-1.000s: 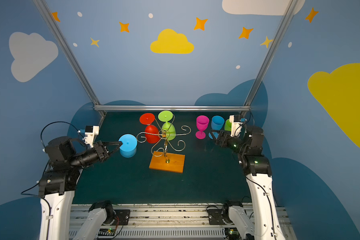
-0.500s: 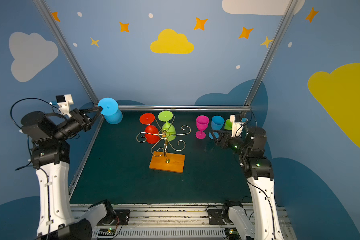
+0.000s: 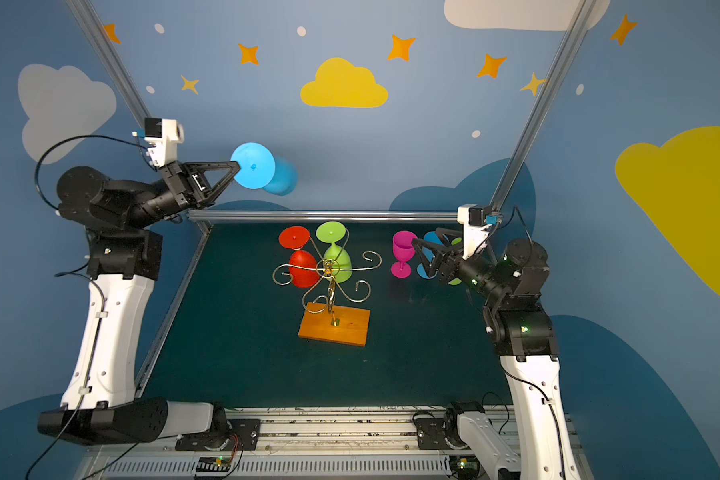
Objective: Take the wine glass off the wine glass rack
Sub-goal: 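Lift the cyan glass up off the rack with the left gripper, then carry the cyan glass toward the right gripper while the right gripper reaches up to it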
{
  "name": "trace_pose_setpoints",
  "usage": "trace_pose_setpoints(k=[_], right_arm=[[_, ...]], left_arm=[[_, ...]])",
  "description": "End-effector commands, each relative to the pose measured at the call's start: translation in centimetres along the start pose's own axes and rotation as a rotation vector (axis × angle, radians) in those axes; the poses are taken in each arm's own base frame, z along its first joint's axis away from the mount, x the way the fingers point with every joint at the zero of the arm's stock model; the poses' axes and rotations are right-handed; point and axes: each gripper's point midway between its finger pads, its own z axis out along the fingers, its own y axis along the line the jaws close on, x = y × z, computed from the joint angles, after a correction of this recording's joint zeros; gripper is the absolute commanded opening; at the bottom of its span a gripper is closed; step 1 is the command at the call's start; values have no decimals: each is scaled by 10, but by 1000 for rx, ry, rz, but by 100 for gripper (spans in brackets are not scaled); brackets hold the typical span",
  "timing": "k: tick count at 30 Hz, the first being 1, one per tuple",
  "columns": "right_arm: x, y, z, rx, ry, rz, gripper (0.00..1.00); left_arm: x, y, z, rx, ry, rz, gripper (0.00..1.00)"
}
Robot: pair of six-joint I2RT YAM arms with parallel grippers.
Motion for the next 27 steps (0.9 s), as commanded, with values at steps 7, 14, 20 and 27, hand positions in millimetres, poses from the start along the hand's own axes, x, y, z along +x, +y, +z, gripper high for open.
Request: trace_pose_setpoints(k=[7,14,20,27], right_arm=[[-37,44,13,-143,-94,-326,83],[-28,49,25,-145,-126,-572,88],[-17,47,47,-150,-103,-689,90],[-13,45,69,-149,-88,-726,90]], left_arm=[[36,-16,71,222,204,-102,3],[55,-26,94,283,294,-152,3],[65,-20,104,297,327,-210,3],[74,-20,111,306,356,-235,3]])
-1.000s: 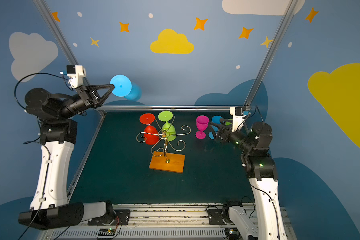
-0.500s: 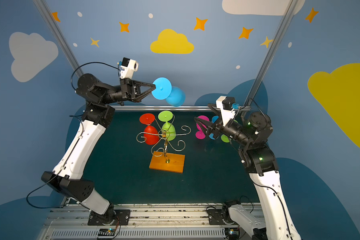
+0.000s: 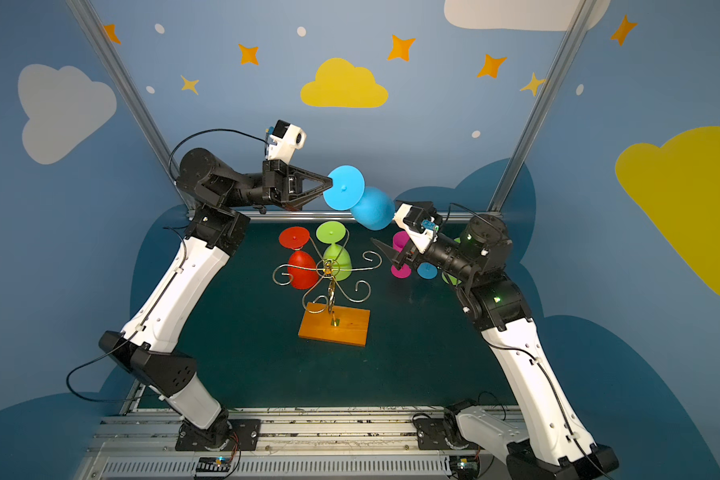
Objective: Take the wine glass off the wine glass rack
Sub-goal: 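Carry the cyan glass toward the right gripper while the right gripper reaches up to it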
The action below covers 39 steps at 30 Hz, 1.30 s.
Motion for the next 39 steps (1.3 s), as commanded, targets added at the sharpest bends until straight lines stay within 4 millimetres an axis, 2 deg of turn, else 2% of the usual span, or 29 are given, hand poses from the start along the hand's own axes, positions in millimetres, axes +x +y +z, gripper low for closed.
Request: trace_pose_setpoints(k=[1,14,26,31,35,39], right_arm=[[-14,-7,4,33,-28,-80,90],[-10,-20,24,114,-32,-138,90],[-7,-19,35,94,-37,-108,89],[-9,-17,34,89,-41,-96,81],[-9,-15,31,91,-37,-83,65],[-9,-12,25,89,-24,-55,61]], left_arm=[[3,-10,4,26,22,37,3],[9,-11,6,51,38,17,3],[11,-7,7,63,32,-15,3],[11,-6,7,63,34,-14,3],[10,-2,7,58,26,-11,3],[7,4,7,47,15,-9,3]])
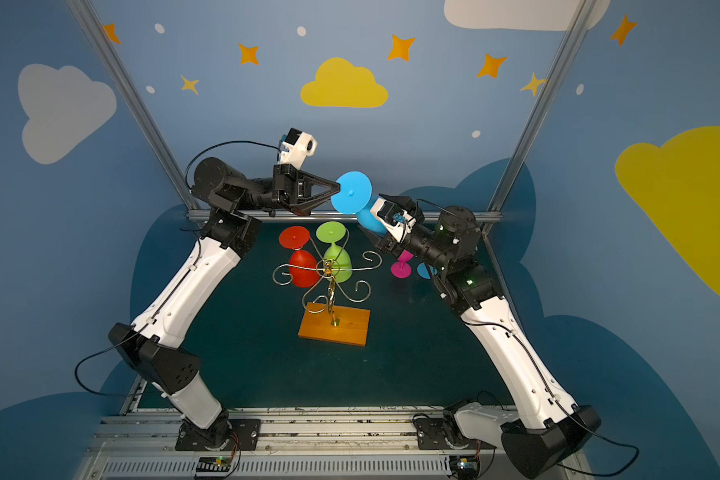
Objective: Take the wine glass off the wine glass rack
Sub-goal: 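Carry the cyan glass toward the right gripper while the right gripper reaches up to it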
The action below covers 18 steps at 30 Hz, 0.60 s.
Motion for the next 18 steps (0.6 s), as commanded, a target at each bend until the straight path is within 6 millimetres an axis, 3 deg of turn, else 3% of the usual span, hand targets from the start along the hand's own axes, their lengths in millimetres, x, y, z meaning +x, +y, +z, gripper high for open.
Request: trace_pose_setpoints(k=[1,4,7,11,18], right_arm=[[-21,-5,-15,34,-31,28,59],[-21,-4,-21,41,-21,48,53],[-16,-5,-26,60,11,83,47],[-8,-1,-34,66,60,124,36],[10,1,-57,125,163,206,26]], left_arm=[[0,-6,-1,6,-3,52,3],[-2,-3,-1,-1,-13,54,7],[-4,0,-2,-5,-20,58,27],[-6,6,-2,-21,-29,67,45],[-15,17,-9,-106,-93,186,55]])
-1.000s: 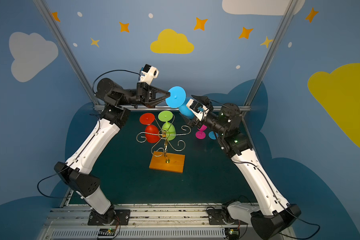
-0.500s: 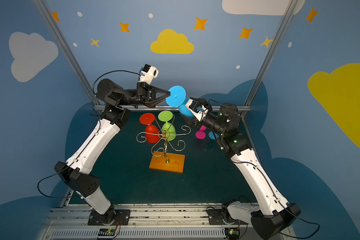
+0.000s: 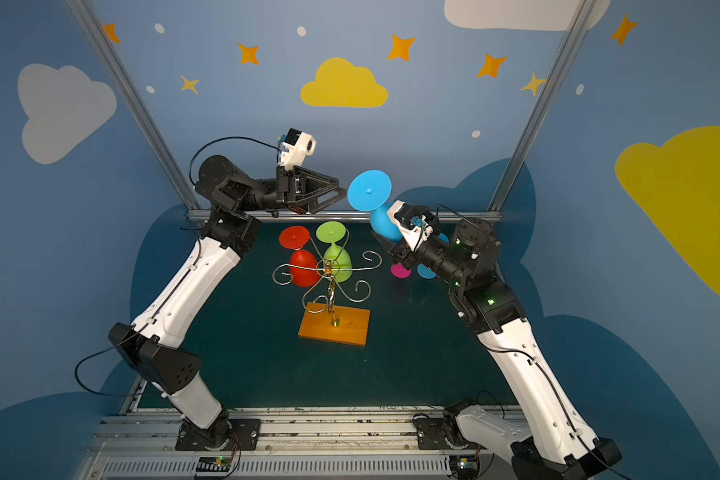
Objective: Take the wine glass off the wine glass rack
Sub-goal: 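Carry the cyan glass toward the right gripper while the right gripper reaches up to it, then grasp the cyan glass bowl with the right gripper while the left holds the foot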
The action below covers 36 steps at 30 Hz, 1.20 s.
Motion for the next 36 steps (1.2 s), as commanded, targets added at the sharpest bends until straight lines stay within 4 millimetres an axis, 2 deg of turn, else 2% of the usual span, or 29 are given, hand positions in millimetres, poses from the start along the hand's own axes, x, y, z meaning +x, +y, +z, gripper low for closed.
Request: trace_pose_setpoints(k=[1,3,6,8,13,19,27,36], right_arm=[[16,-3,-14,55,90,82,25],[25,-6,-22,80,153,125,22],[39,-6,-34,108,251,219,18],[48,-5,-43,127,314,260,16],[58,-2,-55,131,409,315,11],[51,2,-55,96,441,357,7],[44,11,-43,18,471,394,4],[46,26,-33,-36,508,386,3]], left_arm=[[-7,-1,-6,-64,-51,165,55],[-11,9,-8,-150,-74,283,54],[-15,32,-16,-325,-106,528,53],[-15,40,-19,-386,-122,708,52],[-14,39,-17,-451,-154,1045,51],[16,38,10,-437,-63,1425,49],[22,34,21,-390,-96,1579,48],[23,32,26,-369,-98,1626,48]])
